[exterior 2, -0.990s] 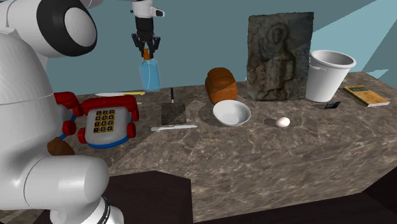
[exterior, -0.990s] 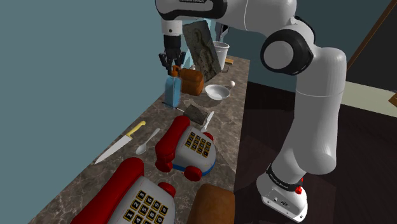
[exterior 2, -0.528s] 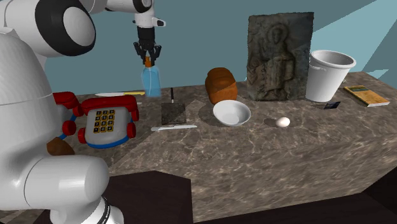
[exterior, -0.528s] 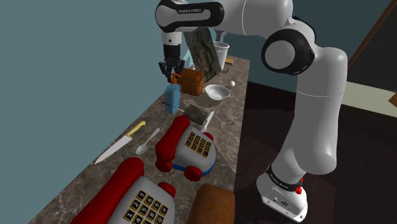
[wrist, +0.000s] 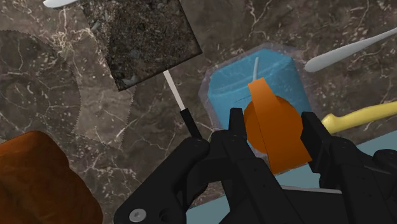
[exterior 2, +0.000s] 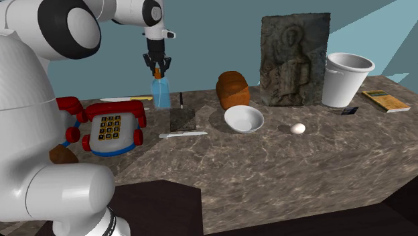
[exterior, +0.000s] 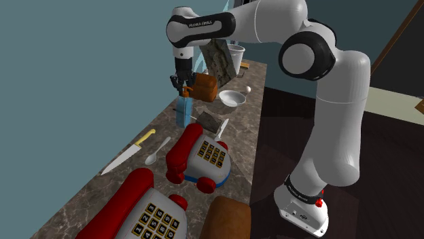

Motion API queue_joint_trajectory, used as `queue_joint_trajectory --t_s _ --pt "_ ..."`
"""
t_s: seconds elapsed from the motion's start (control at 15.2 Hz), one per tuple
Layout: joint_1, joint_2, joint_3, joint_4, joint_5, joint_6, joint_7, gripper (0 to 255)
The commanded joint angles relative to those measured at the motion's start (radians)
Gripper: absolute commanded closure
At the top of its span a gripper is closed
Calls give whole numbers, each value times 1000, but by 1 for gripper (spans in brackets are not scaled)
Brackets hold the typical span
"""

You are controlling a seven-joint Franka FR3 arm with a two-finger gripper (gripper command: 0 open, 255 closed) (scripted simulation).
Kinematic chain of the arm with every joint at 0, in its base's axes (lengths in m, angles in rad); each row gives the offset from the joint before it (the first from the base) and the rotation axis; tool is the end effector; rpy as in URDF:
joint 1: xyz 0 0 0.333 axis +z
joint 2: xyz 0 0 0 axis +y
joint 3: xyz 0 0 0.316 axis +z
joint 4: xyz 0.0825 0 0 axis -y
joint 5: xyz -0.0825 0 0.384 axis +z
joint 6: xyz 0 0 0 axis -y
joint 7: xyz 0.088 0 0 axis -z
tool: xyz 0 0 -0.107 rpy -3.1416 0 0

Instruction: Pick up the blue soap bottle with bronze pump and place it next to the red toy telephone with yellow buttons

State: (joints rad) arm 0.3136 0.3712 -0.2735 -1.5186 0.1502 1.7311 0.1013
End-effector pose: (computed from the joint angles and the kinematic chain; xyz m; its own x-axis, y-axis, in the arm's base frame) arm 0.6484 0.0622 0.4432 0.9856 -0.0820 -0.1480 -0.0874 -0.9957 -0.0303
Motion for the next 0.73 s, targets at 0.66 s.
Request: queue_joint_trajectory --t_s 0.66 --pt "1 9 2 -44 4 53 -5 255"
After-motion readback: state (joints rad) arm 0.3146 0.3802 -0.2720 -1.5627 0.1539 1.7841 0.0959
